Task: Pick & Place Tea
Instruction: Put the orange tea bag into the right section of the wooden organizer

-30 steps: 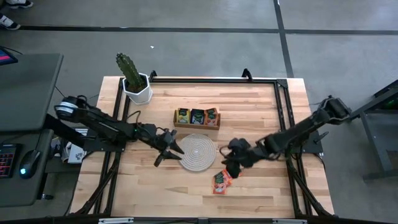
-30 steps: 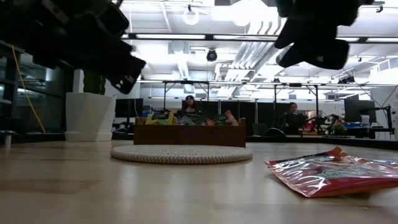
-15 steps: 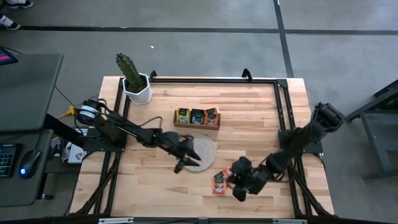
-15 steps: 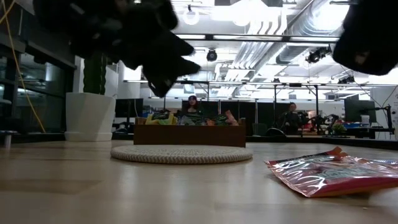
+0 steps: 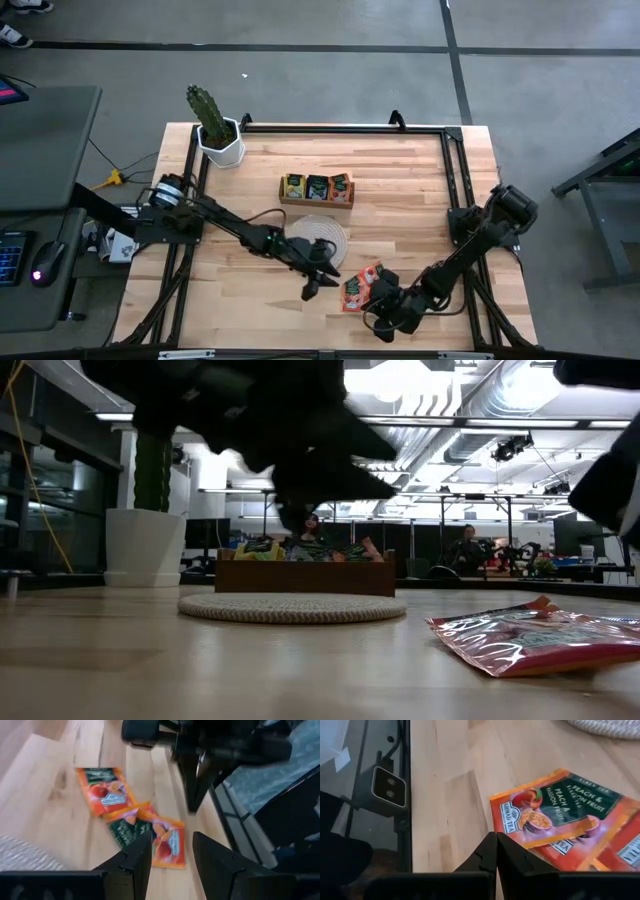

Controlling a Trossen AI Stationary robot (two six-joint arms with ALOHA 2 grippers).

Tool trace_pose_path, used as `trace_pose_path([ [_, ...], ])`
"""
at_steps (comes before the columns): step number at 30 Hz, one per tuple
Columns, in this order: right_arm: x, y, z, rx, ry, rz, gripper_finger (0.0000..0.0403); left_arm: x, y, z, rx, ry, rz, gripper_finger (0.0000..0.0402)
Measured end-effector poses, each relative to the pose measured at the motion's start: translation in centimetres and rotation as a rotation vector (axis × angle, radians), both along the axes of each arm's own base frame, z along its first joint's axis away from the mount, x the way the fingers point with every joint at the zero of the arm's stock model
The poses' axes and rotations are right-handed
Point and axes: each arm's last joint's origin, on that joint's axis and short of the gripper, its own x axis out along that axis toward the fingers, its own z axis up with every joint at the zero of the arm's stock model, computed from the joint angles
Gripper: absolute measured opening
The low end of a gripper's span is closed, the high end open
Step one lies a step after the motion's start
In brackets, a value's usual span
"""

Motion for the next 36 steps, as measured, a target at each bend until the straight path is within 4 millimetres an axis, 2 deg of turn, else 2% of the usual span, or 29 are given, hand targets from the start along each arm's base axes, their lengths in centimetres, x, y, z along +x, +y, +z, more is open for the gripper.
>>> trace_pose_path([
  [3, 0.2, 0.1, -0.6, -0.007, 0.004, 0.017, 0.0001, 0.3, -0.4, -0.5, -0.024, 0.04, 0.014, 0.014],
  [7, 0.3, 0.3, -0.8, -0.002, -0.006, 0.027, 0.0, 0.7, -0.5, 0.1, -0.017, 0.077, 0.066, 0.014],
  [10, 0.3, 0.3, -0.9, -0.01, -0.001, 0.029, 0.0, 0.5, -0.3, -0.7, 0.025, 0.145, 0.098, 0.014],
  [14, 0.5, 0.1, -0.8, -0.014, -0.006, 0.031, 0.0, 0.6, -0.4, -0.2, -0.013, 0.125, 0.105, 0.014],
  [22, 0.5, 0.2, -0.8, -0.016, -0.016, 0.034, 0.0, 0.4, -0.5, -0.6, -0.005, 0.158, 0.132, 0.014],
  [36, 0.8, 0.6, -3.4, 0.001, 0.031, 0.014, 0.0, 0.4, -0.5, -0.6, -0.03, 0.164, 0.144, 0.014],
])
